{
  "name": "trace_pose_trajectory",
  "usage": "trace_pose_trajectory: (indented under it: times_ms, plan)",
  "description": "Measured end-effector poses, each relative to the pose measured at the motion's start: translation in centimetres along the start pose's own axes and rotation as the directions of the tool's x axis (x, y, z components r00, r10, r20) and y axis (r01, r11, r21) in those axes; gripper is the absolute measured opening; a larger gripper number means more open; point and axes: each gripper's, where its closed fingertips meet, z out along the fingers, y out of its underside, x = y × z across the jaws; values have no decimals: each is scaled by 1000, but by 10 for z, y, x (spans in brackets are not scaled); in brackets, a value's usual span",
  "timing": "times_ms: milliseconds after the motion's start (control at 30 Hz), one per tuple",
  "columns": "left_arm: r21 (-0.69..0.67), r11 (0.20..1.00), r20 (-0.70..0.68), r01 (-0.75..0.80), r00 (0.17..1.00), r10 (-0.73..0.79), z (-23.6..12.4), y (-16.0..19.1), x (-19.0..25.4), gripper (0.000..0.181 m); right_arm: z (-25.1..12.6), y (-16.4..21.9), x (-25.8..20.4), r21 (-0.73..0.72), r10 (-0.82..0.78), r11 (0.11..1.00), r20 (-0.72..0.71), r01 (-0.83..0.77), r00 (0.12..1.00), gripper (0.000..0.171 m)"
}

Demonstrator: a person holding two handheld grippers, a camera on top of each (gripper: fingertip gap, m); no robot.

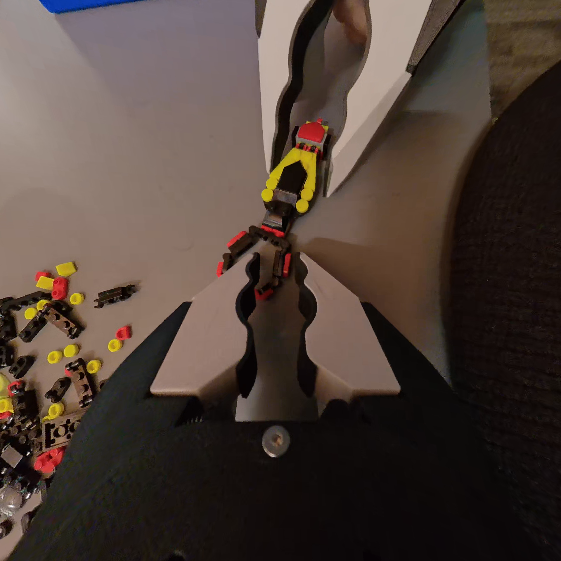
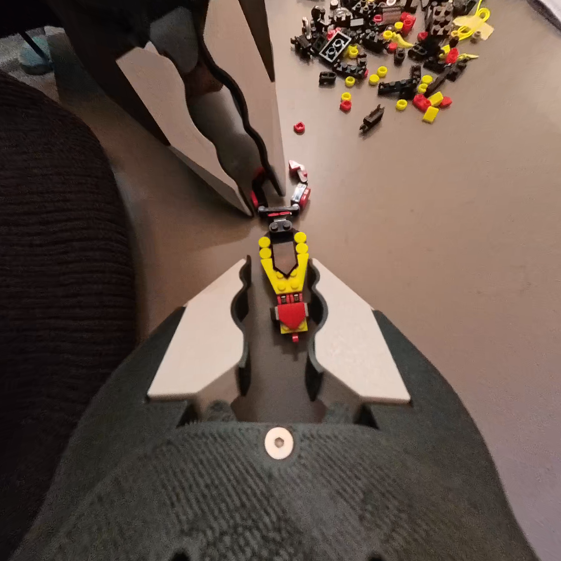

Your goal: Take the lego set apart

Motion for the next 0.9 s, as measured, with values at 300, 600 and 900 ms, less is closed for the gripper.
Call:
trace_pose_trajectory:
  times_ms: [300,600,900]
  plan:
    - [-8,1000,-10,-28,1000,28,1,0,4,10,16,-2,1,-40,-78,996,-35,77,996,33]
    - [-9,1000,-44,20,999,-20,-4,6,1,9,3,8,16,-63,-24,998,-67,20,997,33]
    - [36,999,-6,-1,1000,1,-9,2,-4,8,-12,-25,27,94,-48,993,-178,66,983,57]
